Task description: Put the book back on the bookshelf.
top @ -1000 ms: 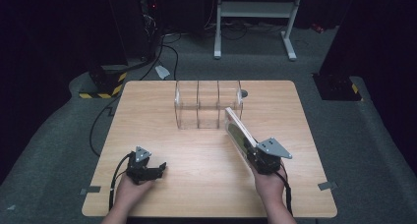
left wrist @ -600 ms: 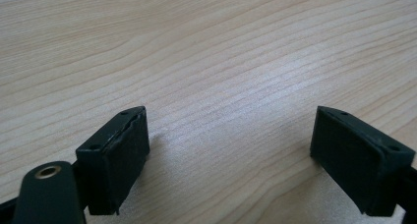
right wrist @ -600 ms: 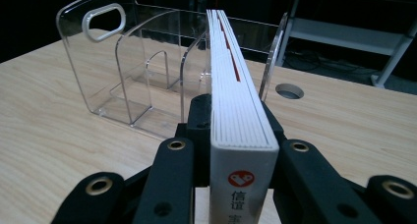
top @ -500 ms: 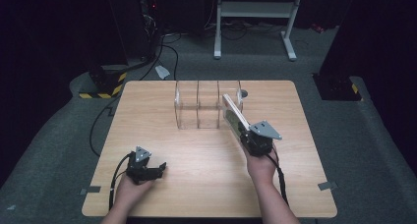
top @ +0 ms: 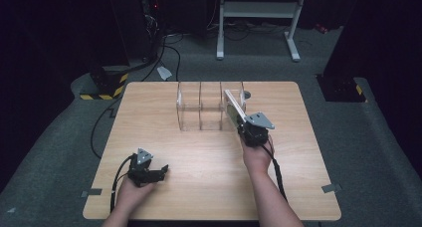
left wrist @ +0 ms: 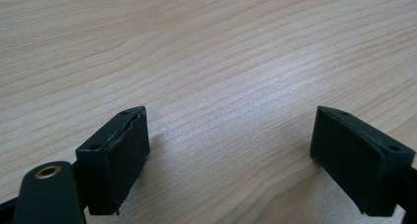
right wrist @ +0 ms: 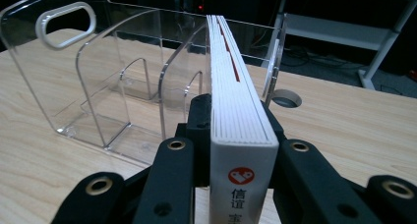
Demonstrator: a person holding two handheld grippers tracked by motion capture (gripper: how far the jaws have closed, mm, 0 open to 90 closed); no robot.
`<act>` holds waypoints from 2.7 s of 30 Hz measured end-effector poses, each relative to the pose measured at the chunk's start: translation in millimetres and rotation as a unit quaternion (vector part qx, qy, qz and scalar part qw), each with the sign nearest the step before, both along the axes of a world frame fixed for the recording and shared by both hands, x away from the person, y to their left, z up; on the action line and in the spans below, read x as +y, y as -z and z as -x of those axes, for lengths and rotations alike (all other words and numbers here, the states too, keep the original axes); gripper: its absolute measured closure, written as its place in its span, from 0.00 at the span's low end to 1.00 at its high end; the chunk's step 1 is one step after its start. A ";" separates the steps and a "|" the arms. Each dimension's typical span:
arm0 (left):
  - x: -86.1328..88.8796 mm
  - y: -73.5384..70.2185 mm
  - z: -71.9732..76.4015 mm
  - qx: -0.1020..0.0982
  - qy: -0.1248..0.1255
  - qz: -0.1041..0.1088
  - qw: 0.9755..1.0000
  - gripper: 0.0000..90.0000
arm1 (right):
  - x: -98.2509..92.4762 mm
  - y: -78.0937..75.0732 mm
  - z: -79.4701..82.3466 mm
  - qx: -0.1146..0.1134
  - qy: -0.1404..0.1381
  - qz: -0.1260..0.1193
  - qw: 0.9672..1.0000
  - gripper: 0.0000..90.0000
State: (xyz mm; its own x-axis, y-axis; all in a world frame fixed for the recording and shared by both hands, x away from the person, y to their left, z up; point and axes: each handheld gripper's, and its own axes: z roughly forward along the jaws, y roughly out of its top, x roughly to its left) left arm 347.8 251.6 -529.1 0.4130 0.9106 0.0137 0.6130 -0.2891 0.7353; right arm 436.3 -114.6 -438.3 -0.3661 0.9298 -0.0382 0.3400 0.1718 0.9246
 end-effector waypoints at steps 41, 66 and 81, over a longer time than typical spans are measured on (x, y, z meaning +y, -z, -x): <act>0.2 -0.2 -0.1 0.001 0.004 -0.002 1.000 0.17 | 18.1 12.6 -30.4 0.011 0.024 0.006 1.000 0.83; -0.1 0.0 0.3 0.000 0.003 0.000 1.000 0.17 | -0.6 34.3 -7.5 0.047 0.025 -0.005 0.999 0.72; -0.1 0.0 0.2 0.000 0.004 0.000 1.000 0.17 | 6.9 39.4 -3.2 0.029 0.060 -0.019 0.998 0.83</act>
